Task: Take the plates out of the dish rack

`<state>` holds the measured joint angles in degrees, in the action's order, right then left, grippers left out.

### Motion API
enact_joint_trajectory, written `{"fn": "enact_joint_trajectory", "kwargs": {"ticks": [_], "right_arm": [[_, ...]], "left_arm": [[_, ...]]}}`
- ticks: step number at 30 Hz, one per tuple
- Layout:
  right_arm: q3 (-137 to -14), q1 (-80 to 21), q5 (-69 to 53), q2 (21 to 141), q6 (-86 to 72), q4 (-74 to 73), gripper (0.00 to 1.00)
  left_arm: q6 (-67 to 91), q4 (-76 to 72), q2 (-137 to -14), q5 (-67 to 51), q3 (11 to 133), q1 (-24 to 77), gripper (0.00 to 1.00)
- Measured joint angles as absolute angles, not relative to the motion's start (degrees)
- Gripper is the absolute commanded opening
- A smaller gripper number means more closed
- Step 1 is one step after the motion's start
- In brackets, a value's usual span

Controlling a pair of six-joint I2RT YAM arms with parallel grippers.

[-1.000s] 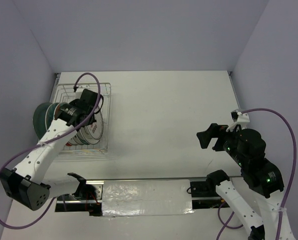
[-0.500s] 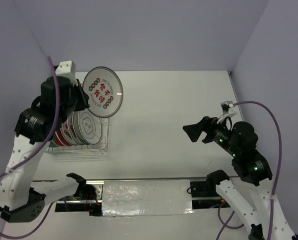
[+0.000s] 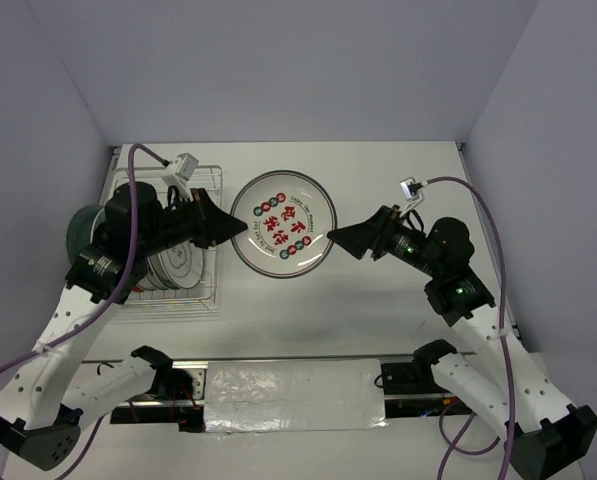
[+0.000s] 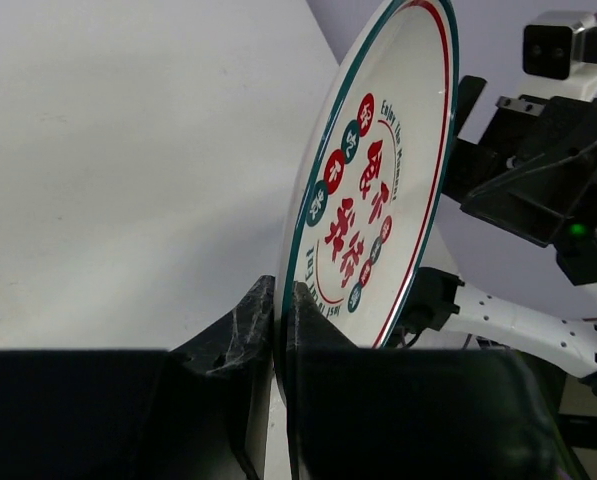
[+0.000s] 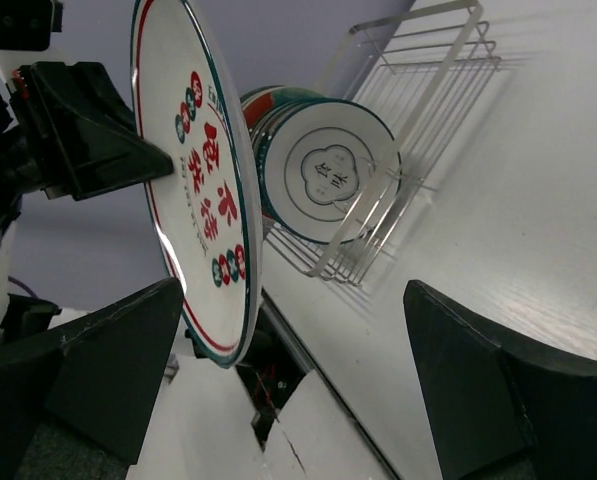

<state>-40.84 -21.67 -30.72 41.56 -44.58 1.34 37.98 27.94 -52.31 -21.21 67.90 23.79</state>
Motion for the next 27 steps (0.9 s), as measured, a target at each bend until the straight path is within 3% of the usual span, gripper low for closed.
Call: {"fn": "enact_joint_trajectory", "kwargs": {"ticks": [3, 5, 6, 8, 9, 12, 13, 14, 15, 21, 27], "right_arm": [[-40.69, -22.96, -31.05, 43.03, -45.34, 4.43, 0.93], [-40.69, -23.77, -31.09, 43.88, -45.43, 6.00, 0.73], [-40.69, -23.99, -31.16, 44.40, -45.32, 6.83, 0.48], [-40.69, -24.32, -31.68, 45.78, -45.89, 8.40, 0.15], [-40.71, -24.58, -32.12, 46.63, -45.91, 9.78, 0.00], [-40.73, -24.88, -31.40, 49.43, -46.87, 10.63, 0.00], [-40.71, -24.88, -31.42, 50.48, -47.07, 10.90, 0.00], [-40.71, -24.99, -31.24, 51.44, -47.29, 10.98, 0.00], [-40.71, -25.06, -30.24, 52.12, -47.29, 10.50, 0.00], [-44.12, -24.27, -17.47, 60.34, -49.74, 2.81, 0.00], [-50.85, -17.06, -16.27, 82.30, -50.19, 5.65, 0.00]], "left_arm": [[39.18, 25.36, -52.40, -23.44, 66.76, 23.79, 0.00], [39.48, 24.21, -52.40, -24.40, 66.46, 23.79, 0.00], [39.59, 23.46, -52.40, -24.93, 66.17, 23.79, 0.04], [40.01, 21.80, -52.42, -25.96, 65.56, 23.79, 0.10], [40.21, 21.34, -52.42, -25.96, 65.12, 23.79, 0.18], [40.42, 20.62, -52.80, -25.82, 64.29, 23.66, 0.45], [40.49, 20.43, -53.06, -25.63, 64.34, 23.68, 0.78], [40.10, 20.84, -53.32, -24.80, 64.51, 23.73, 0.95], [40.05, 21.91, -53.76, -23.29, 65.01, 23.75, 1.00], [38.59, 36.14, -57.41, 2.35, 72.31, 23.92, 0.99], [35.70, 45.21, -54.61, 18.61, 74.98, 23.77, 1.00]]}}
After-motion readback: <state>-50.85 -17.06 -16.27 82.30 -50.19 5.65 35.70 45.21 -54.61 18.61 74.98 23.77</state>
